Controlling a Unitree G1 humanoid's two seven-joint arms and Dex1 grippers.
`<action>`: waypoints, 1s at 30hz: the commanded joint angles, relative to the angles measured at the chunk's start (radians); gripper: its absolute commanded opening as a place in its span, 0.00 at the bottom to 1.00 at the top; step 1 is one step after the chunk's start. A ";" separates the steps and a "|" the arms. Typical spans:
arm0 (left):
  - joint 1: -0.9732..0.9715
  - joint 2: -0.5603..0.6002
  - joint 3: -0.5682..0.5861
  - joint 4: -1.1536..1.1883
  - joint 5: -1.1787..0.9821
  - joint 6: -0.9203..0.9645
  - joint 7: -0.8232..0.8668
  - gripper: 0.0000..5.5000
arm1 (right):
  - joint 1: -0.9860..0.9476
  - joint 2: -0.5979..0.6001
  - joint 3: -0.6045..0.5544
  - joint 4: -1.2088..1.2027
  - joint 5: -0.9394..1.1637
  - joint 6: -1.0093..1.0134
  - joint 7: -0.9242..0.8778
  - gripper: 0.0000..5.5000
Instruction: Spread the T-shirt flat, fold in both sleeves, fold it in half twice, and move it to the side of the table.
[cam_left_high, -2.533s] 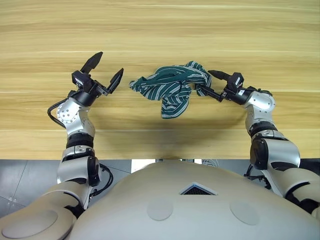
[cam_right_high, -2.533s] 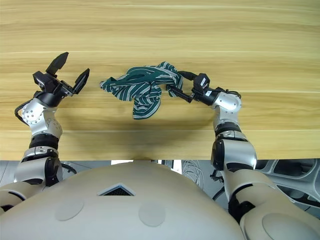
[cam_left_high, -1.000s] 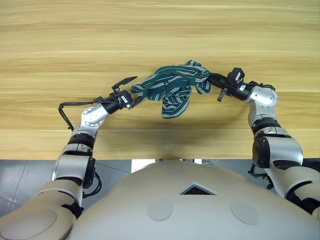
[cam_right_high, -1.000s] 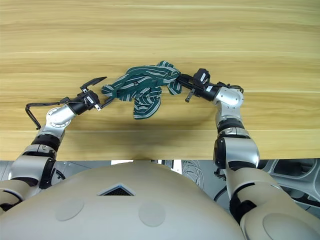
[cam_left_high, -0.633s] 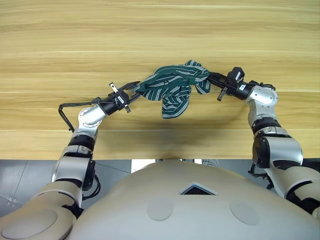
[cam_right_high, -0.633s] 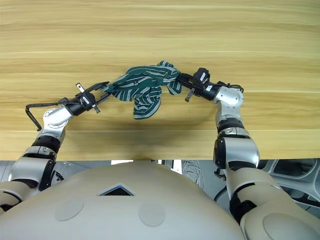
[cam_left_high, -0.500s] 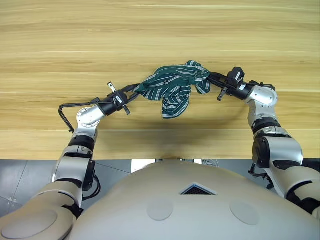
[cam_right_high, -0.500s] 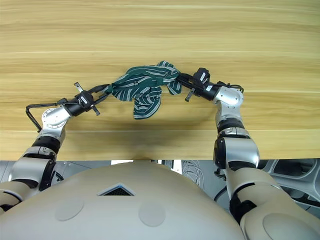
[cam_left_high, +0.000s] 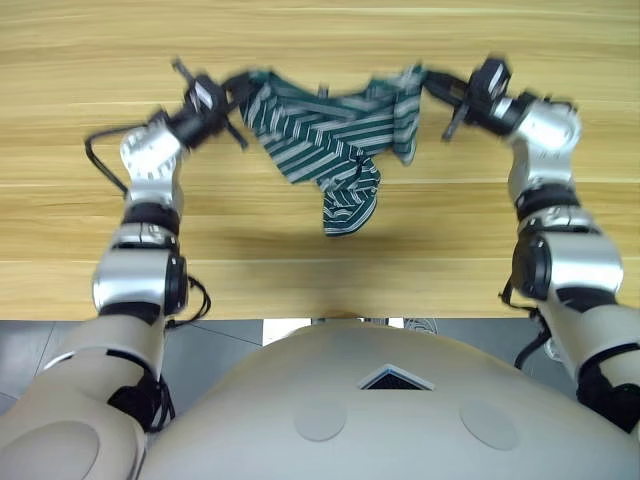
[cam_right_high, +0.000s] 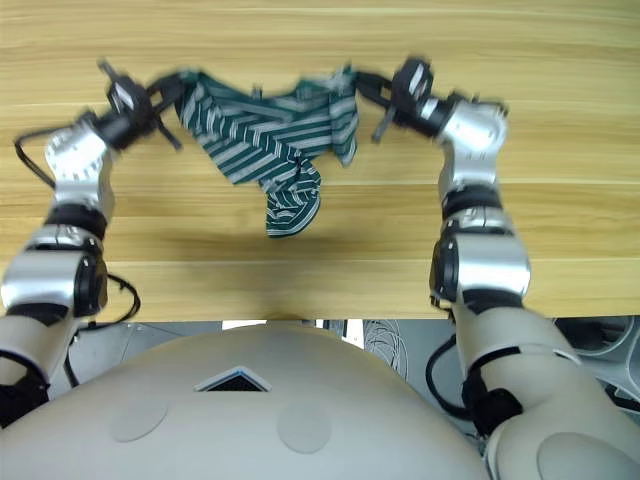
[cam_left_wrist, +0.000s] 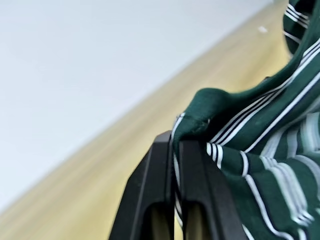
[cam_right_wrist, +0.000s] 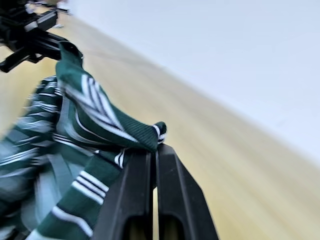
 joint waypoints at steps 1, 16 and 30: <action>-0.310 0.051 0.076 -0.059 -0.049 0.112 0.048 0.00 | -0.352 -0.075 -0.031 0.022 -0.023 0.081 -0.166 0.00; -0.269 -0.007 0.016 -0.525 -0.128 0.715 0.114 0.00 | -0.428 -0.056 -0.004 -0.176 0.011 0.320 -0.336 0.00; -0.901 0.063 0.046 0.256 0.110 0.638 0.381 0.00 | -0.806 -0.040 0.012 0.248 -0.228 0.507 -0.675 0.00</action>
